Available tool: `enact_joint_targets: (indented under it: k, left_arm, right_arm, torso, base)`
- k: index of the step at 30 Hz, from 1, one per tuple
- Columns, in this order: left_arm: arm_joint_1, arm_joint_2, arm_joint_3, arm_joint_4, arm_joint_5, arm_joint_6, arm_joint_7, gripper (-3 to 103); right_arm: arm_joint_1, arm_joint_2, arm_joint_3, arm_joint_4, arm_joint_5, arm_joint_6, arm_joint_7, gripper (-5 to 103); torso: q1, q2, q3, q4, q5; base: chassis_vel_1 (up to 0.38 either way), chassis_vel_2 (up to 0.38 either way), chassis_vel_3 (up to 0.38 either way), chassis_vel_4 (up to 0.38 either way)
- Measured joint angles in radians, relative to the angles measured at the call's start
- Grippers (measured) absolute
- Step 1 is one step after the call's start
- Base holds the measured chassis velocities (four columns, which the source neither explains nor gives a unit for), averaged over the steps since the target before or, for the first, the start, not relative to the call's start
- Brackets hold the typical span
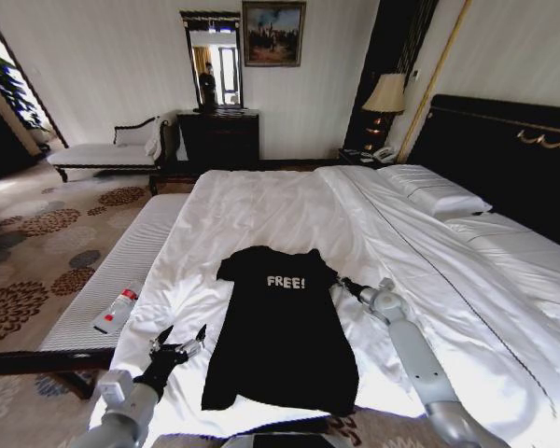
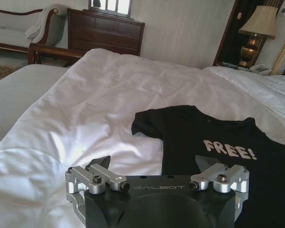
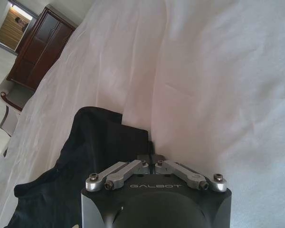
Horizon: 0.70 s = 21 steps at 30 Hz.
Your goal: Fold the clothes on the bed.
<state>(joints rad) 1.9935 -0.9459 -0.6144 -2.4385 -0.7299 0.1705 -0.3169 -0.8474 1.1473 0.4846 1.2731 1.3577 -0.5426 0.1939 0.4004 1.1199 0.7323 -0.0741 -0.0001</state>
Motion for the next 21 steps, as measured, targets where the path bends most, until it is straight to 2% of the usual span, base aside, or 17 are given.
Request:
enact_joint_targets:
  k: [4,13,21]
  left_arm:
    - [-0.006,-0.001,0.005,0.003,0.000,0.000,-0.001,100]
    - [-0.018,0.012,0.006,0.007,-0.014,0.001,-0.005,100]
    - [-0.044,0.011,0.027,0.021,-0.019,0.001,-0.007,100]
  right_arm:
    - [-0.005,-0.005,0.000,0.006,0.000,0.000,0.000,0]
    - [-0.002,-0.011,0.008,0.011,-0.002,0.001,0.002,0]
    - [-0.027,-0.077,0.030,0.080,0.002,0.004,0.010,0]
  torso:
    - [0.000,0.000,0.000,-0.0002,0.0000]
    - [0.000,0.000,0.000,0.0000,0.0001]
    - [0.000,0.000,0.000,-0.0002,-0.0001]
  base:
    - [0.000,0.000,0.000,0.000]
    - [0.000,0.000,0.000,0.000]
    - [0.000,0.000,0.000,0.000]
